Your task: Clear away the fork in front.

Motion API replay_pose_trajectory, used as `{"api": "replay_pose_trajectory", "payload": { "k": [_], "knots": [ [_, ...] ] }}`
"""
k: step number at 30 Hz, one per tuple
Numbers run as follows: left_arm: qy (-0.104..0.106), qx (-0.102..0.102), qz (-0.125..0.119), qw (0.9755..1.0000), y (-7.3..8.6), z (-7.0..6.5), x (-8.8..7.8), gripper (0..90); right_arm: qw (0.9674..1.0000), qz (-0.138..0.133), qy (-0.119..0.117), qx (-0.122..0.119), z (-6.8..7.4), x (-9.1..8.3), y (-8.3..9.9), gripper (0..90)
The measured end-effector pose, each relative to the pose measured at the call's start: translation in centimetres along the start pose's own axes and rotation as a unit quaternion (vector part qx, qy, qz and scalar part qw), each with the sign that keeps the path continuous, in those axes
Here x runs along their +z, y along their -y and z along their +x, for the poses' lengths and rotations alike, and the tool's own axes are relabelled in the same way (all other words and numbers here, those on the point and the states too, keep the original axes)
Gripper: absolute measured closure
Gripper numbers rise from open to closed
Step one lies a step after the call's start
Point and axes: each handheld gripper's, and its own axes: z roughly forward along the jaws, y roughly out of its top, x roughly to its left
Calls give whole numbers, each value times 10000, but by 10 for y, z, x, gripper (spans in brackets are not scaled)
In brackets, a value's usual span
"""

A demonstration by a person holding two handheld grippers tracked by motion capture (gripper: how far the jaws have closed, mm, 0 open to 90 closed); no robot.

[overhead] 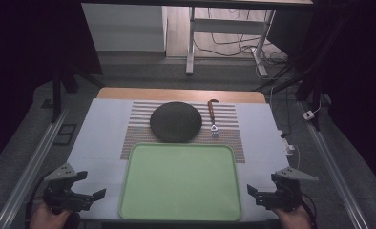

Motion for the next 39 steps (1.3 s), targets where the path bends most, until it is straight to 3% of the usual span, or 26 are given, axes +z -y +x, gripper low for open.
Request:
{"api": "replay_pose_trajectory", "payload": {
  "k": [12, 31, 39],
  "knots": [
    [40, -20, 7, 10000, 0, 1, 0, 5, 9999, 66, 37, -139, 3, 1, -1, 0],
    [66, -16, 56, 10000, -1, 1, 1, 11, 9980, -40, -121, -623, 13, 8, -15, 0],
    [74, 15, 69, 9999, -1, 0, 2, 13, 9968, -30, -645, -481, 12, 16, -22, 0]
  ]
}}
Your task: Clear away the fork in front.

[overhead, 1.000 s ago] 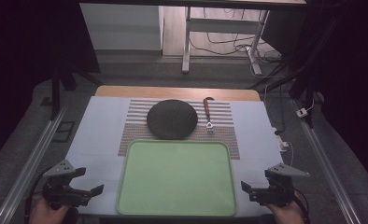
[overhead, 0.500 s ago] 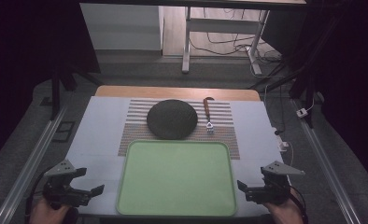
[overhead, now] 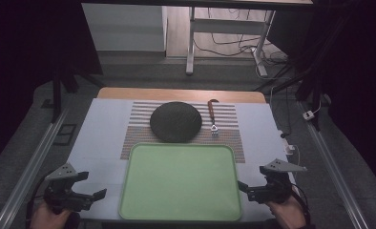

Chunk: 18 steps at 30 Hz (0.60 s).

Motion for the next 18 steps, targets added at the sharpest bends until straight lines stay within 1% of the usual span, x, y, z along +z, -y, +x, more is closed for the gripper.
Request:
{"api": "replay_pose_trajectory", "payload": {
  "k": [4, 7, 8, 10, 12, 17, 18],
  "knots": [
    [-3, 11, 4, 10000, 0, -1, 0, 15, 9999, -10, -83, -65, 1, 5, -3, 0],
    [-2, 6, 2, 10000, 0, 0, 0, 15, 9999, 58, -32, -128, 1, 9, -6, 0],
    [-3, 3, 1, 10000, 0, 0, 0, 15, 9998, 116, -27, -181, 1, 13, -7, 0],
    [-6, 6, 1, 10000, 0, 0, 0, 15, 9997, 151, -31, -177, 1, 15, -8, 0],
    [-7, 5, 5, 10000, 0, 0, 0, 15, 9997, 137, -105, -158, 1, 21, -12, 0],
    [-7, -4, 6, 10000, 0, 0, 0, 15, 9997, 139, -59, -212, 1, 26, -18, 0],
    [-12, -7, 11, 10000, 0, 0, 0, 15, 9996, 129, -29, -237, 1, 30, -22, 0]
  ]
}}
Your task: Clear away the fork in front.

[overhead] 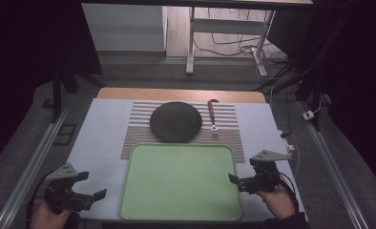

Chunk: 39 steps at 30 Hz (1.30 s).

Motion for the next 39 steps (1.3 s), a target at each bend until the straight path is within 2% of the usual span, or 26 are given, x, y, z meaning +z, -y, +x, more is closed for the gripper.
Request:
{"api": "replay_pose_trajectory", "payload": {
  "k": [8, 11, 12, 21, 25, 29, 39],
  "knots": [
    [1, -22, -5, 10000, 0, 1, 0, 14, 9998, 140, 147, -23, -8, 17, -8, 0],
    [18, -50, -28, 10000, 0, 1, 0, 14, 9997, 158, 186, -92, -11, 21, -10, 0],
    [23, -55, -31, 10000, 0, 1, 0, 14, 9994, 163, 271, -147, -13, 26, -12, 0],
    [32, -30, -18, 10000, 0, 1, 0, 14, 9990, 187, 340, -220, -21, 44, -26, 0],
    [37, -35, -13, 10000, 0, 1, 0, 14, 9983, 270, 439, -280, -24, 52, -32, 0],
    [43, -34, -13, 10000, 0, 1, 0, 14, 9981, 360, 438, -255, -27, 58, -37, 0],
    [51, -30, -14, 10000, 0, 1, 0, 14, 9949, 545, 741, -411, -36, 83, -52, 0]
  ]
}}
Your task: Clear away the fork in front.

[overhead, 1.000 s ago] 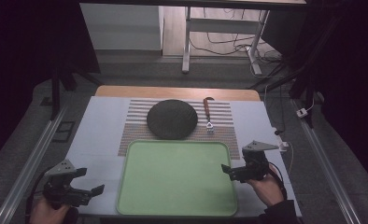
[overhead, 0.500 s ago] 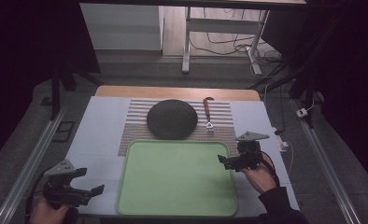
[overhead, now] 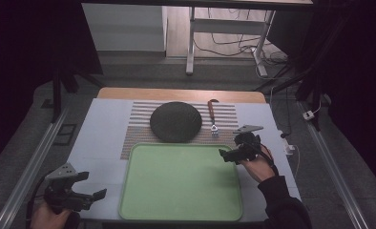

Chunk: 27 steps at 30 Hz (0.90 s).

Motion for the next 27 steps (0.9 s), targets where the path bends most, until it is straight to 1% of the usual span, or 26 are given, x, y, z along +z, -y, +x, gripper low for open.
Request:
{"api": "replay_pose_trajectory", "payload": {
  "k": [2, 6, 7, 9, 10, 12, 13, 14, 16, 18, 20, 21, 22, 23, 24, 25, 26, 27],
  "knots": [
    [8, -1, 1, 10000, 0, 0, 0, 14, 10000, 30, 13, -5, 0, 1, -1, 0],
    [5, -3, 5, 10000, 0, 0, 0, 15, 9998, 136, 122, -107, -3, 12, -8, 0],
    [5, -3, 6, 10000, 0, 0, 0, 15, 9998, 136, 122, -107, -3, 12, -8, 0],
    [7, -4, 7, 10000, 0, 0, 0, 15, 9994, 183, 216, -212, -4, 19, -12, 0],
    [11, -13, 8, 10000, 0, 0, 0, 15, 9994, 183, 216, -212, -4, 19, -12, 0],
    [12, -14, 11, 10000, 0, 0, 0, 15, 9988, 227, 314, -296, -5, 24, -16, 0],
    [17, -22, 12, 10000, 0, 0, 0, 15, 9988, 227, 314, -296, -5, 24, -16, 0],
    [21, -22, 13, 10000, 0, 0, 0, 15, 9983, 264, 375, -366, -7, 28, -19, 0],
    [16, -12, 15, 10000, 0, 0, 0, 15, 9979, 277, 418, -404, -8, 31, -21, 0],
    [26, -18, 21, 10000, 0, 0, 1, 15, 9970, 321, 498, -500, -9, 36, -24, 0],
    [29, -21, 20, 10000, 0, 0, 1, 15, 9967, 331, 517, -528, -10, 37, -25, 0],
    [30, -24, 19, 10000, 0, 0, 1, 15, 9954, 369, 594, -653, -10, 43, -28, 0],
    [32, -26, 19, 10000, 0, 0, 1, 15, 9948, 390, 624, -704, -10, 45, -30, 0],
    [33, -28, 21, 10000, 0, 0, 1, 15, 9948, 390, 624, -704, -10, 45, -30, 0],
    [33, -28, 22, 10000, 0, 0, 1, 16, 9927, 453, 694, -871, -9, 50, -32, 0],
    [34, -26, 23, 10000, 0, 0, 1, 16, 9927, 453, 694, -871, -9, 50, -32, 0],
    [34, -25, 25, 10000, 0, 0, 1, 16, 9897, 526, 784, -1076, -7, 56, -34, 0],
    [35, -27, 27, 10000, 0, 0, 1, 16, 9897, 526, 784, -1076, -7, 56, -34, 0]
  ]
}}
